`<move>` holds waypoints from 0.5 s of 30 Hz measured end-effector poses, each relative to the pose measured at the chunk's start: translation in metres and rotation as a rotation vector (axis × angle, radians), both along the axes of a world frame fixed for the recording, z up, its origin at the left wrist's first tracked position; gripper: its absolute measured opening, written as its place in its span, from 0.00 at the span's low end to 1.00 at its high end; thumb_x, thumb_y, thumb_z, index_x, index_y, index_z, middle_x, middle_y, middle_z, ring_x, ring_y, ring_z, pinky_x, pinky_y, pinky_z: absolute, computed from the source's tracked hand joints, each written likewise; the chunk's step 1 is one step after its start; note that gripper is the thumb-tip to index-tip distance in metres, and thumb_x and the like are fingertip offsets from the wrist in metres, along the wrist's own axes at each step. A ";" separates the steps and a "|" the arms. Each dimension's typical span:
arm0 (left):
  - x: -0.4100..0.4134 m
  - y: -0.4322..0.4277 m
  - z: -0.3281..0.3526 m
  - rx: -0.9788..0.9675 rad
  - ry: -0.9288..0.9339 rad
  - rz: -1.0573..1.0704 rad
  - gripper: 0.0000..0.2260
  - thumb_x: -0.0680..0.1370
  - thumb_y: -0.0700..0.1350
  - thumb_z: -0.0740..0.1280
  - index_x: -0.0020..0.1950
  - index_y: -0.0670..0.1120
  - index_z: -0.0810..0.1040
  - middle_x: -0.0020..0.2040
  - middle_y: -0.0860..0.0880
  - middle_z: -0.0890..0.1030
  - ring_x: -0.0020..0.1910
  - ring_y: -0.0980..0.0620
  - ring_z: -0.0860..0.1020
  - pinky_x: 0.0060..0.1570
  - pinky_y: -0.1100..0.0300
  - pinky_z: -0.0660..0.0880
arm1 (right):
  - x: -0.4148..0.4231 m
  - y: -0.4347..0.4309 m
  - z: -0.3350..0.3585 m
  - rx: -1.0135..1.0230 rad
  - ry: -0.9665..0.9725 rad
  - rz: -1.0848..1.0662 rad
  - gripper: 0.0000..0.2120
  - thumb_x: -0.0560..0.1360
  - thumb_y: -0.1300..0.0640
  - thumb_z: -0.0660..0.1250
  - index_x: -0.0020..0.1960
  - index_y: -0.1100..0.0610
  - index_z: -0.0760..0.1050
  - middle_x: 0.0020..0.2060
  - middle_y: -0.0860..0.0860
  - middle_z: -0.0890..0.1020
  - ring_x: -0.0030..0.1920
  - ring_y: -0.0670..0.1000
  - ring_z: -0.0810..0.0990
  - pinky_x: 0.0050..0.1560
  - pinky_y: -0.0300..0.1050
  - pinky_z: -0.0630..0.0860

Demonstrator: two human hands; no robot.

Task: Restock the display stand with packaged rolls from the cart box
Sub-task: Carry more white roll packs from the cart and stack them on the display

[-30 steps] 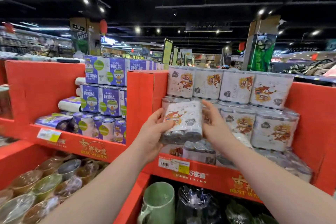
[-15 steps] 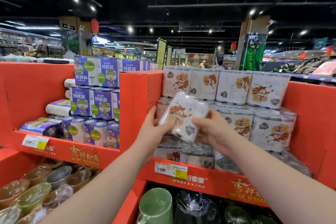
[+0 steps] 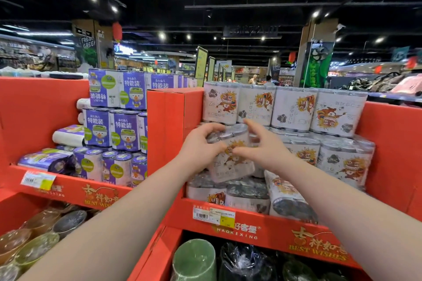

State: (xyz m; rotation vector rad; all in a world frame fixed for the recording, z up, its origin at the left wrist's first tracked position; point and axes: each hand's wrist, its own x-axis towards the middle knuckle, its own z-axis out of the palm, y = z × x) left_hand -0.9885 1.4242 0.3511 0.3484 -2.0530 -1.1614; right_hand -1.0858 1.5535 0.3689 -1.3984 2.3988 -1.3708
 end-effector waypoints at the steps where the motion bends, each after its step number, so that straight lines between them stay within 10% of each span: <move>1: -0.002 0.002 0.001 -0.036 -0.018 -0.003 0.17 0.72 0.34 0.70 0.58 0.49 0.77 0.57 0.46 0.80 0.56 0.45 0.79 0.58 0.49 0.76 | 0.000 -0.003 0.000 0.027 -0.018 0.015 0.34 0.70 0.57 0.74 0.71 0.49 0.63 0.63 0.49 0.76 0.57 0.47 0.76 0.62 0.51 0.75; 7: 0.003 0.000 0.004 -0.315 0.035 0.119 0.21 0.75 0.33 0.65 0.67 0.44 0.73 0.64 0.51 0.71 0.63 0.57 0.68 0.56 0.78 0.58 | -0.008 -0.023 -0.015 -0.069 -0.074 -0.141 0.21 0.67 0.52 0.76 0.55 0.53 0.72 0.47 0.47 0.80 0.46 0.46 0.78 0.46 0.42 0.76; 15: 0.002 -0.009 -0.017 -0.361 -0.064 0.149 0.22 0.76 0.31 0.62 0.69 0.41 0.71 0.73 0.45 0.68 0.74 0.48 0.63 0.72 0.60 0.57 | 0.000 -0.056 -0.029 -0.073 -0.052 -0.250 0.27 0.67 0.51 0.77 0.59 0.54 0.67 0.42 0.44 0.71 0.44 0.46 0.70 0.41 0.39 0.66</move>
